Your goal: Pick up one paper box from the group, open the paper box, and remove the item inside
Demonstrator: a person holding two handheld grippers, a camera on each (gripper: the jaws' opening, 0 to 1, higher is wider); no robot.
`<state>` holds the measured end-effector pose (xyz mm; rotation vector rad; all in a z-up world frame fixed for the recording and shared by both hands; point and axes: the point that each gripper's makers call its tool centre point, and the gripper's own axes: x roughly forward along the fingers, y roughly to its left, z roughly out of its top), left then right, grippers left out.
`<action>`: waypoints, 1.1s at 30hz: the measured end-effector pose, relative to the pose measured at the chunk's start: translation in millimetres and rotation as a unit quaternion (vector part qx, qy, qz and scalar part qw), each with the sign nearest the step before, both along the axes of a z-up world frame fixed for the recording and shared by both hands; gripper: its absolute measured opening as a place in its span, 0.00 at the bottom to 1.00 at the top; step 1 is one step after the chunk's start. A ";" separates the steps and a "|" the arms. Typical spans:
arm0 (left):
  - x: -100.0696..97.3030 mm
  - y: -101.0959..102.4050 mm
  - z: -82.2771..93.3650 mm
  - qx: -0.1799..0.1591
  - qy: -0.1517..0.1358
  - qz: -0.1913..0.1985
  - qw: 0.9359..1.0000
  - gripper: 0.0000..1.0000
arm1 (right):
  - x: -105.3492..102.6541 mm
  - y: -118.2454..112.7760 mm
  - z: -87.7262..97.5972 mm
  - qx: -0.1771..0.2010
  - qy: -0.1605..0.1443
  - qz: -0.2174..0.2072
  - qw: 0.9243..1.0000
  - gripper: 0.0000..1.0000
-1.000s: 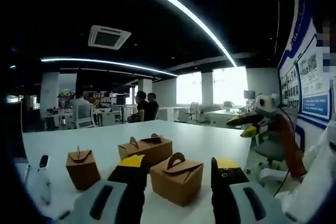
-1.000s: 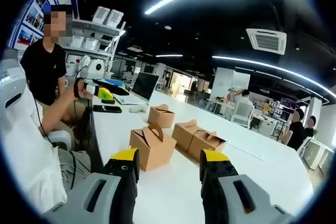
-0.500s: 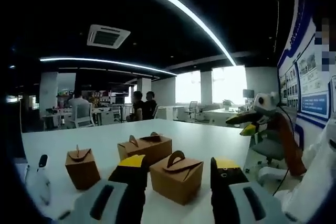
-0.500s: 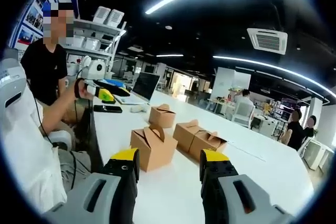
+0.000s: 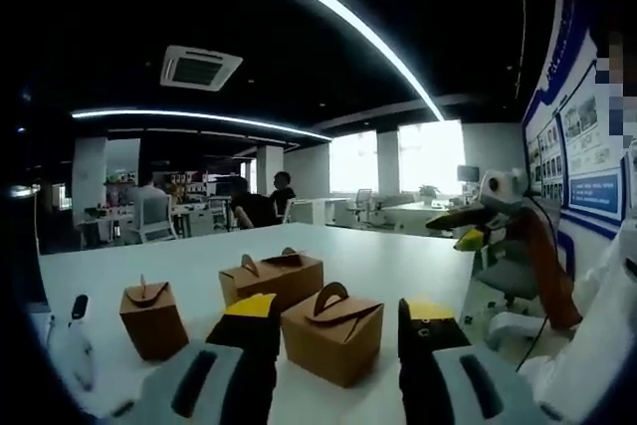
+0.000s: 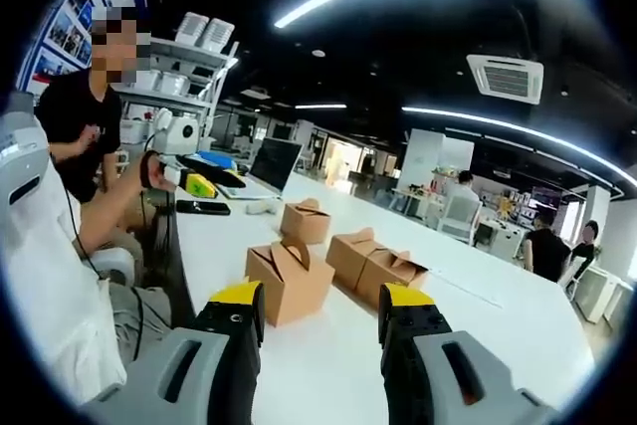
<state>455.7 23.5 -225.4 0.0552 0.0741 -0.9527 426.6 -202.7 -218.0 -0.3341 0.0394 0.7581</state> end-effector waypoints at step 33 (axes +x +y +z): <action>6.9 -26.4 -24.9 0.021 0.020 -0.019 0.999 0.48 | 5.6 24.7 -11.1 -0.009 0.005 0.015 1.000 0.46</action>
